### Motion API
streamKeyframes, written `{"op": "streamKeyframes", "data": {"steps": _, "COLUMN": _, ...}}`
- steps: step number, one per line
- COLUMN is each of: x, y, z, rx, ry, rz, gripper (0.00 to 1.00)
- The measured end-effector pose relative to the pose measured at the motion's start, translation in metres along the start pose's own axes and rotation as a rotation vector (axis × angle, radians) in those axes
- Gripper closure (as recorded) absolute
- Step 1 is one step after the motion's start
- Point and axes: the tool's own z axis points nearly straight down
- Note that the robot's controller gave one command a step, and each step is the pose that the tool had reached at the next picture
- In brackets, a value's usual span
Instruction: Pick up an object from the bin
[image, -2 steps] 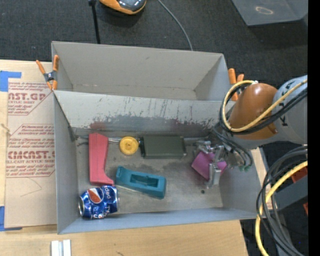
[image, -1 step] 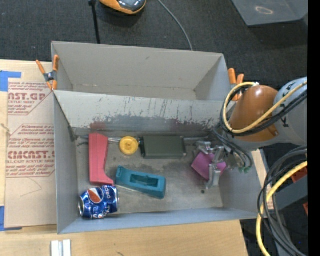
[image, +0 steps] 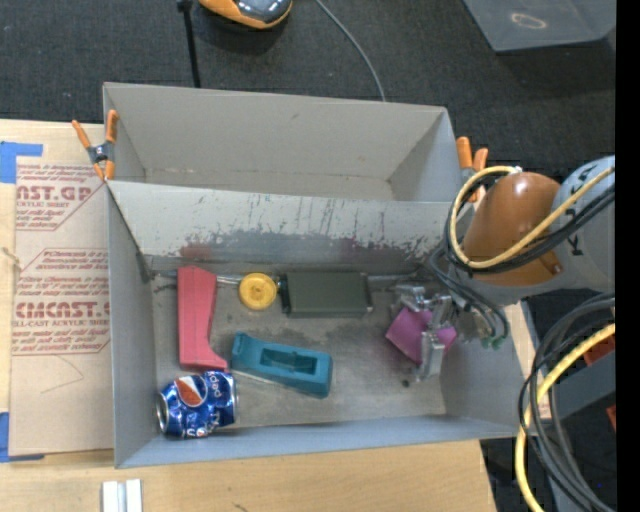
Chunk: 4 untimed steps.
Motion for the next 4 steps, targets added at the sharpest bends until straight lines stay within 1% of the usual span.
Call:
{"op": "streamKeyframes", "data": {"steps": 1, "x": 0.003, "y": -0.001, "z": -0.002, "rx": 0.000, "ry": -0.002, "rz": 0.009, "gripper": 1.00}}
{"op": "streamKeyframes", "data": {"steps": 2, "x": 0.005, "y": 0.000, "z": 0.006, "rx": -0.008, "ry": -0.004, "rz": 0.009, "gripper": 1.00}}
{"op": "streamKeyframes", "data": {"steps": 3, "x": 0.007, "y": 0.000, "z": -0.007, "rx": -0.008, "ry": 0.000, "rz": 0.013, "gripper": 1.00}}
{"op": "streamKeyframes", "data": {"steps": 4, "x": 0.006, "y": -0.002, "z": -0.027, "rx": -0.002, "ry": -0.005, "rz": 0.013, "gripper": 1.00}}
